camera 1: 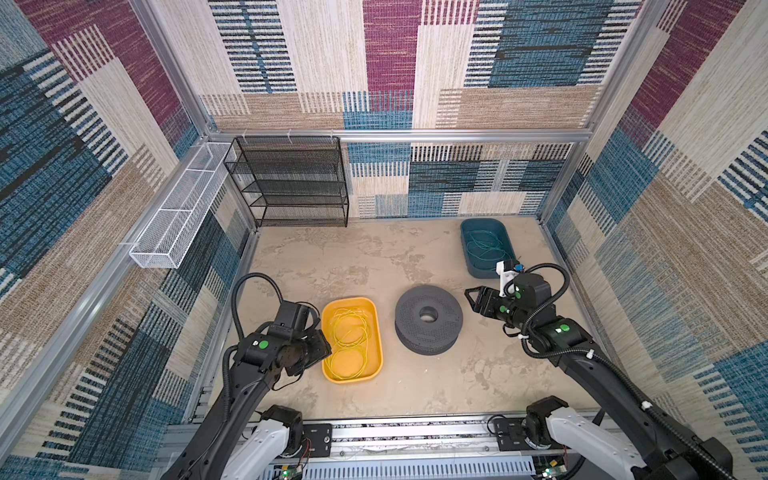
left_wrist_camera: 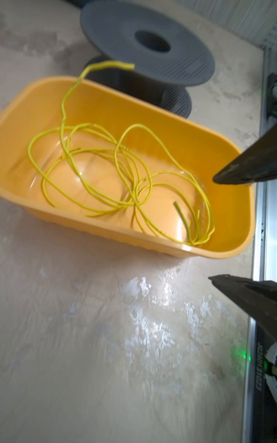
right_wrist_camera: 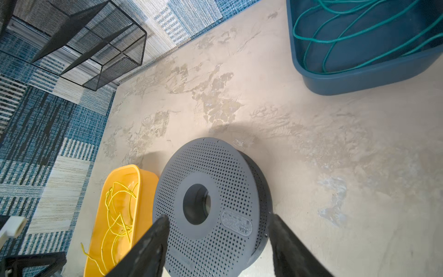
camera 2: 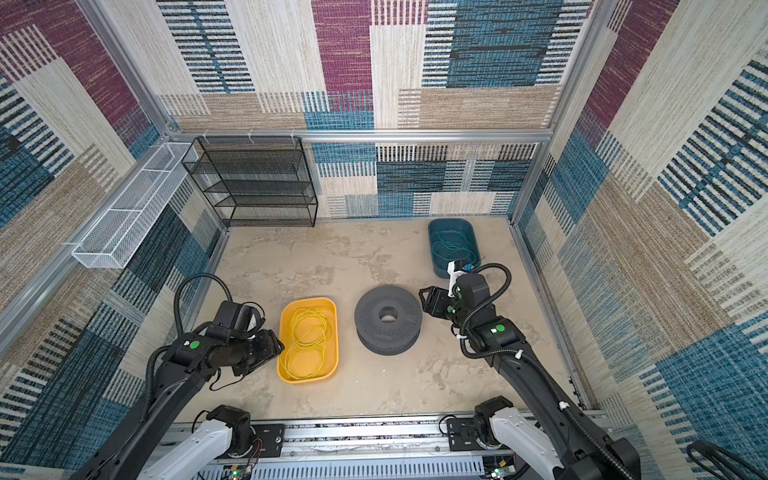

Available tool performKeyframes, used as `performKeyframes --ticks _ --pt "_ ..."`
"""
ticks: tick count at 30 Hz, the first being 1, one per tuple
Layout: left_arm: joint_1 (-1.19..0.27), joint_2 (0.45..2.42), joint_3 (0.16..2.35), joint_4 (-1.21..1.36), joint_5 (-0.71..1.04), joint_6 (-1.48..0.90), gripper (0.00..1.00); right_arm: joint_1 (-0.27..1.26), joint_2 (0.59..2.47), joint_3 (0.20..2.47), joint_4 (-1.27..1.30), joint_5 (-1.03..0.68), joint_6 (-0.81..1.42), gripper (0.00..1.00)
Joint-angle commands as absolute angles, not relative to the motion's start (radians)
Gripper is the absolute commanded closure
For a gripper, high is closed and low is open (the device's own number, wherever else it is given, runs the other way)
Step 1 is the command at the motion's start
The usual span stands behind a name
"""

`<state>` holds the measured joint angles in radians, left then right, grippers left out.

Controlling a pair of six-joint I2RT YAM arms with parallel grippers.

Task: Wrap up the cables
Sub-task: 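Raise both arms and move the left gripper over the yellow tub, then grip the yellow tub rim with the left gripper and drag it farther away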

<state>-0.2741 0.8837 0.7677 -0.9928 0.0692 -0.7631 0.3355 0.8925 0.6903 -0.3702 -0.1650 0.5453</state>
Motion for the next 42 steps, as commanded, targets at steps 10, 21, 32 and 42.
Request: performKeyframes --ticks 10,21,32,42 --pt "-0.253 1.200 0.893 -0.787 -0.060 -0.553 0.47 0.338 0.864 0.648 -0.387 -0.174 0.547 0.31" --pt "-0.241 1.386 0.961 -0.790 -0.057 -0.519 0.68 0.337 0.942 0.695 -0.384 -0.153 0.480 0.29" --pt "-0.241 1.530 0.983 -0.786 -0.097 -0.527 0.91 0.338 0.981 0.685 -0.344 -0.107 0.471 0.28" --pt "-0.242 1.412 1.063 -0.855 -0.248 -0.481 1.00 0.338 0.968 0.728 -0.381 -0.103 0.508 0.29"
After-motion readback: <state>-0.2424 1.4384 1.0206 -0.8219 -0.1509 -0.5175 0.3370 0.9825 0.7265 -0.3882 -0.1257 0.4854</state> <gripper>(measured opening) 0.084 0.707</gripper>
